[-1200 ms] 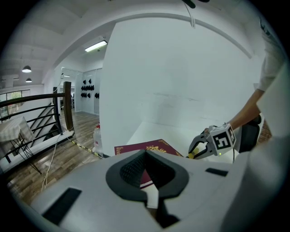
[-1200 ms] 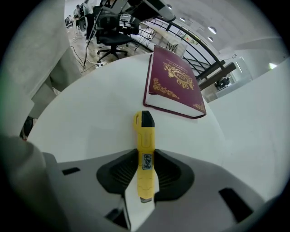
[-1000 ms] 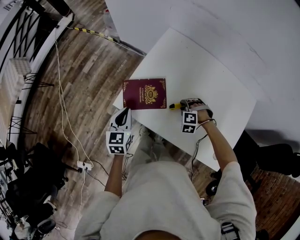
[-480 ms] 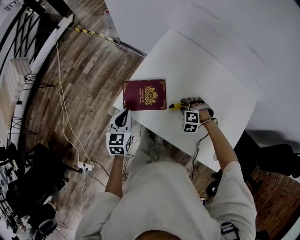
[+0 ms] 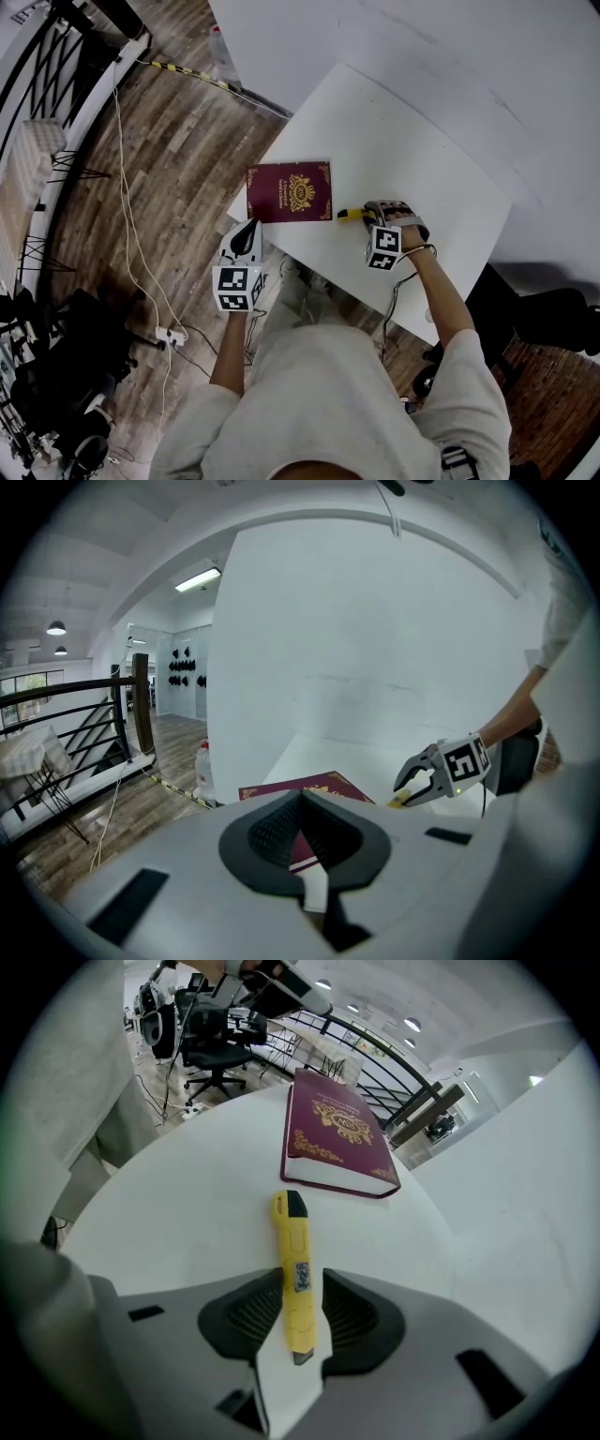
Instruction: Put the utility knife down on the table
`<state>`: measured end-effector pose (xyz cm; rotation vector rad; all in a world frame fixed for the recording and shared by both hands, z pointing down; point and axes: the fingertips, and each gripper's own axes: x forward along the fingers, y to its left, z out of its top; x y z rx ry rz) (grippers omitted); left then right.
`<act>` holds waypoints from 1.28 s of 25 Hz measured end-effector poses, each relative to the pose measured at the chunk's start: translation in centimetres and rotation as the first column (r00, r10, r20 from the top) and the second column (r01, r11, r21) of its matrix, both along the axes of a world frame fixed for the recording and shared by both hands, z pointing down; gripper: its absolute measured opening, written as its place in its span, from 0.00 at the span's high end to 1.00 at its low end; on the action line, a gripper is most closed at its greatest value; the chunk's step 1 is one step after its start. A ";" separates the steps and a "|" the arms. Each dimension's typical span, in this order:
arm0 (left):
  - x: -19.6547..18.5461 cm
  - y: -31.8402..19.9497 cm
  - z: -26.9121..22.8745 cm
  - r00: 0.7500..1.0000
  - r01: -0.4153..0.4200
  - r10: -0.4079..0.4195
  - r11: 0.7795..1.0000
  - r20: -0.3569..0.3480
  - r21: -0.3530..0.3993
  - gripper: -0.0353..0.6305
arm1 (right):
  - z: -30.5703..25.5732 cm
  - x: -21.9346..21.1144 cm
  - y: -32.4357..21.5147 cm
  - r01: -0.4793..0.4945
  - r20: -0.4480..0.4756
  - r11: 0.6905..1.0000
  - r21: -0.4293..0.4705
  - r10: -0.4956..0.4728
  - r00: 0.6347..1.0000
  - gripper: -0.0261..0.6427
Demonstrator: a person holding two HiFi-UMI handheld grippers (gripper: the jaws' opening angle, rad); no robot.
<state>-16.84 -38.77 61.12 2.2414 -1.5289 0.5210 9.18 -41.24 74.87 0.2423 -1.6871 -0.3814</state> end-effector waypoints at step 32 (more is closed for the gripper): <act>1.0 0.5 -5.9 0.999 -0.020 0.016 0.991 0.033 0.132 0.94 | -12.0 -0.6 1.6 -0.646 0.651 0.723 -0.246 0.617 0.442 0.96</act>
